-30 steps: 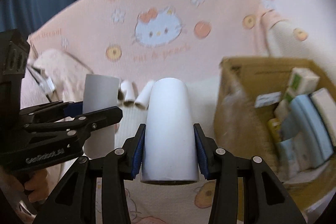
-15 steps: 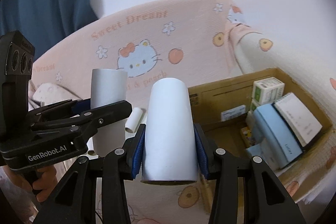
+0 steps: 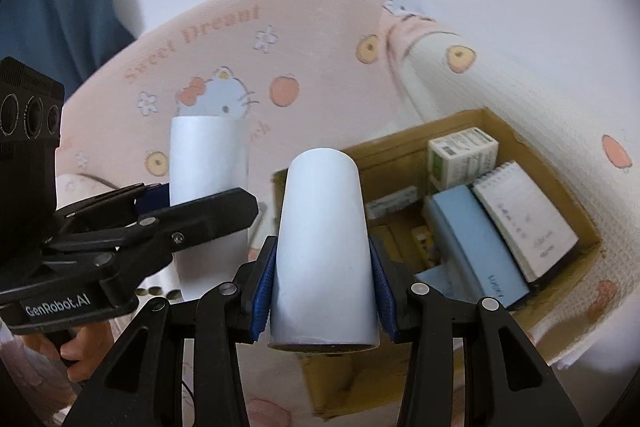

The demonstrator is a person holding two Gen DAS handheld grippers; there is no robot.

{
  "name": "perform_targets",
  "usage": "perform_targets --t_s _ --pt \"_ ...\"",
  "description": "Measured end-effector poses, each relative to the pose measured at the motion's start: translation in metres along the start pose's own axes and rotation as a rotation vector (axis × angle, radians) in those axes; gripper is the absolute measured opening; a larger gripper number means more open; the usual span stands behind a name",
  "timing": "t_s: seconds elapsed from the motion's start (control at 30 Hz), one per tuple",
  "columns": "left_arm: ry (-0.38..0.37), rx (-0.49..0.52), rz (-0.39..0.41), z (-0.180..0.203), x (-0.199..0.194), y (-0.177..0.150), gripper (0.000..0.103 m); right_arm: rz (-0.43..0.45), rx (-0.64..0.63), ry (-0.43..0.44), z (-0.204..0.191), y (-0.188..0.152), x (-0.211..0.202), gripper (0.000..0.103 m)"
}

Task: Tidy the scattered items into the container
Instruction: 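Carry both tubes toward the cardboard box with both grippers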

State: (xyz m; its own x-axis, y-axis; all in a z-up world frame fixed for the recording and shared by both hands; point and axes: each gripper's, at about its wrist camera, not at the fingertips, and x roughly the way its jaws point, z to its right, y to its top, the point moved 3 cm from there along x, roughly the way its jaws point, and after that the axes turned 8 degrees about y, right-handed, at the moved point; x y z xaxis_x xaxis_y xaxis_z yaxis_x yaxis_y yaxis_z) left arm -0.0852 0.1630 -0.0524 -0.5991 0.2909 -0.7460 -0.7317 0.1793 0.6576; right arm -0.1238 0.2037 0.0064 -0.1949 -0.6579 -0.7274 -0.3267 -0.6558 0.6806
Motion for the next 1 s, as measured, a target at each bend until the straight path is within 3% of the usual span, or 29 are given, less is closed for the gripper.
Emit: perform_targets --t_s 0.17,0.4,0.57,0.77,1.0 --pt "-0.001 -0.024 -0.049 0.005 0.026 0.005 0.047 -0.103 0.006 -0.068 0.019 -0.003 0.015 0.041" --pt "-0.005 -0.05 -0.11 0.004 0.045 0.01 0.047 -0.29 0.115 -0.01 0.055 -0.012 0.047 0.041" --pt "-0.008 -0.076 -0.157 -0.005 0.054 0.013 0.047 -0.384 0.105 -0.031 0.064 -0.008 0.063 0.041" --pt "-0.002 -0.091 -0.155 -0.016 0.058 0.012 0.047 -0.514 0.101 -0.038 0.068 -0.008 0.094 0.041" --pt "0.057 -0.064 -0.136 -0.027 0.059 0.014 0.047 -0.685 0.216 0.059 0.077 -0.018 0.133 0.041"
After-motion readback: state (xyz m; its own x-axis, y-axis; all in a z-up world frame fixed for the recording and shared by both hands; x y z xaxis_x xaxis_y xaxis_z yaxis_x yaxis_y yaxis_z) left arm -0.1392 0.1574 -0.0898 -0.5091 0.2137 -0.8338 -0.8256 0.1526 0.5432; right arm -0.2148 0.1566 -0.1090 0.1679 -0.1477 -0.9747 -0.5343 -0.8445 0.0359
